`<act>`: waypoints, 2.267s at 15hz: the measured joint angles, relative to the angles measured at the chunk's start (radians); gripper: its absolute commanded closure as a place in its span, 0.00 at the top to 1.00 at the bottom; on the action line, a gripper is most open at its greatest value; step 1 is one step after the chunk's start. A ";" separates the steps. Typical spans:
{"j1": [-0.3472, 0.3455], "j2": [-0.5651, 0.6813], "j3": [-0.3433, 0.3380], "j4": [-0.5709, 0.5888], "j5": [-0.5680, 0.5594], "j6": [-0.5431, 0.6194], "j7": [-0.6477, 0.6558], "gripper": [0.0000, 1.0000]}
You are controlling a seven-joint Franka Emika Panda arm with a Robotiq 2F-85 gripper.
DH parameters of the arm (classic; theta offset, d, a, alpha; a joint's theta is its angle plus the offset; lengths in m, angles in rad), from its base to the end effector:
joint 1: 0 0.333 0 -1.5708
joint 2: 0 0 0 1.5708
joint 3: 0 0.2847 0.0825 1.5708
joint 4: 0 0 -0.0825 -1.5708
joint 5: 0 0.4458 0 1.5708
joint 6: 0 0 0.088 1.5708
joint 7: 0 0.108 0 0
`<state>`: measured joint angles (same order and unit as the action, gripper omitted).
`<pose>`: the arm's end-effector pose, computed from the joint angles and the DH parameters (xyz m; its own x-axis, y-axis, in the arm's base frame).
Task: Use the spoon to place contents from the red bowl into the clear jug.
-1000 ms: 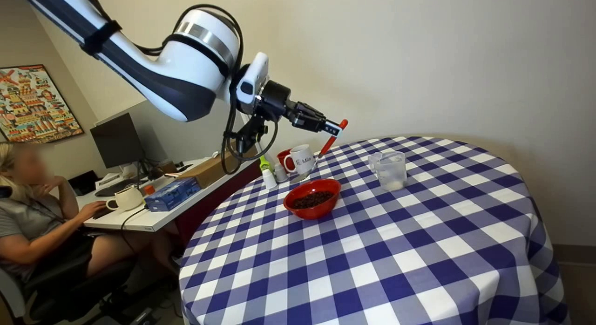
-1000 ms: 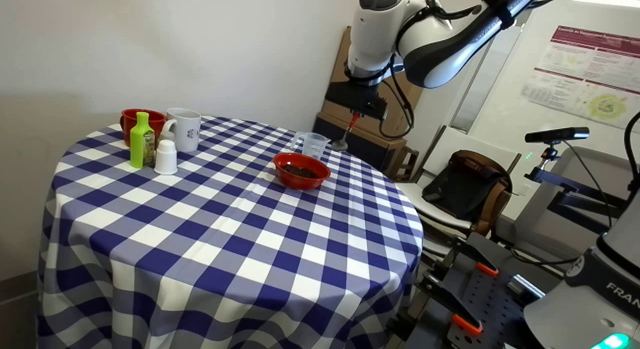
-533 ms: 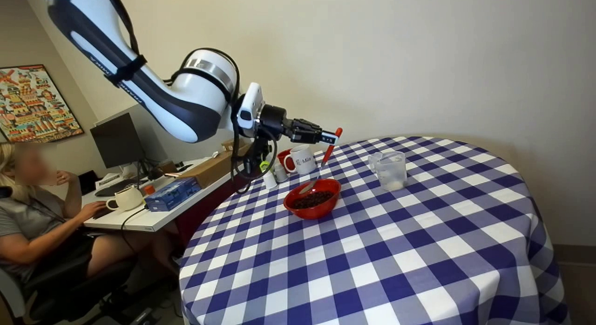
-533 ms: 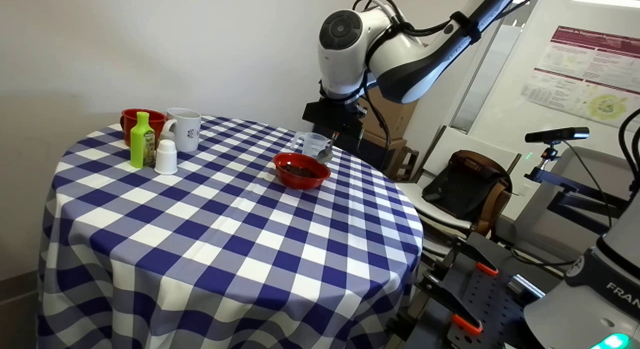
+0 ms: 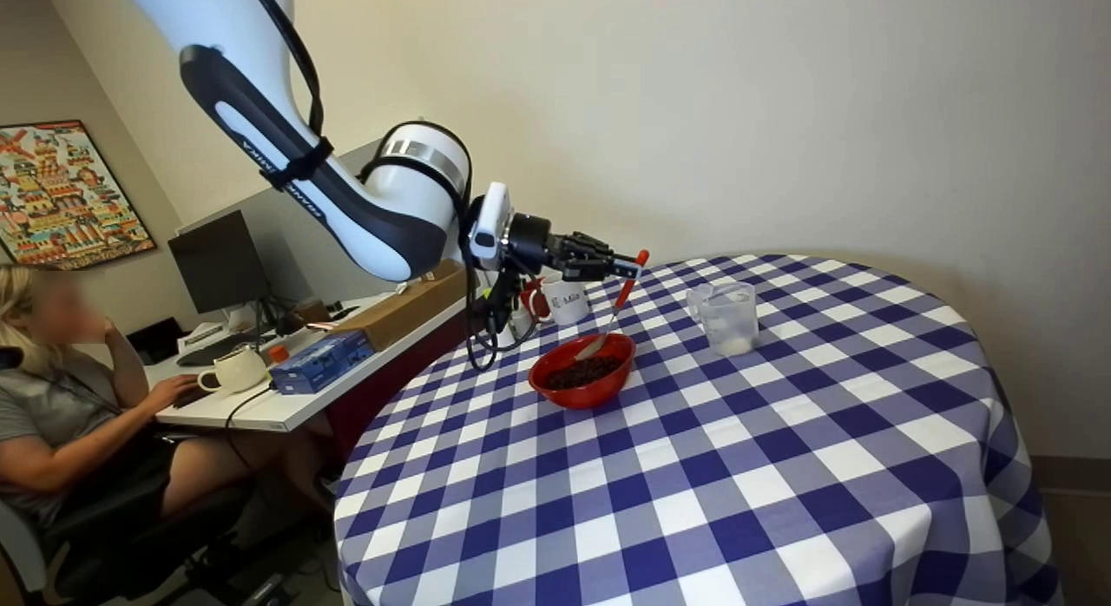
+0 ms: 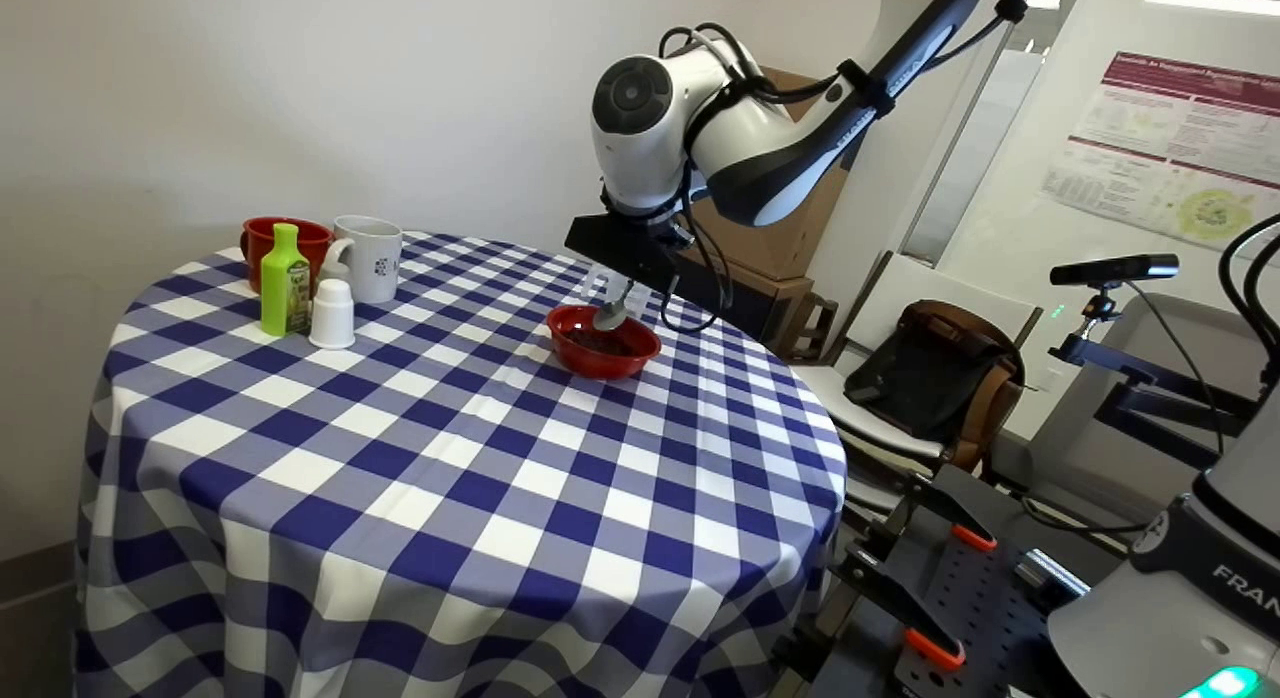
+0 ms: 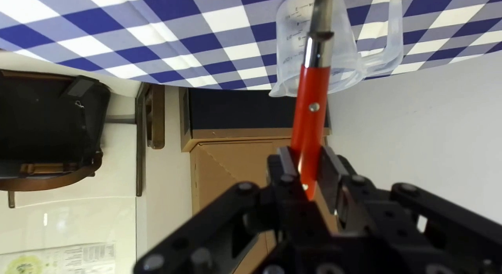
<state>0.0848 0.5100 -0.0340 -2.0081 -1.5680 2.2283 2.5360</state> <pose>0.6184 -0.0012 0.1180 0.1077 -0.4845 0.8681 -0.9107 -0.3982 -0.1093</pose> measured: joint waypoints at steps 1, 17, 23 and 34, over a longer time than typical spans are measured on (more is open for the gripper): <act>-0.001 0.017 0.001 0.018 -0.009 -0.006 0.004 0.05; -0.002 0.139 0.059 0.073 -0.144 -0.123 0.011 0.05; -0.011 0.149 0.093 0.058 -0.120 -0.108 0.011 0.05; -0.125 0.140 0.092 0.042 0.017 0.021 -0.052 0.05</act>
<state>-0.0405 0.6501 0.0576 -1.9658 -1.5510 2.2490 2.4840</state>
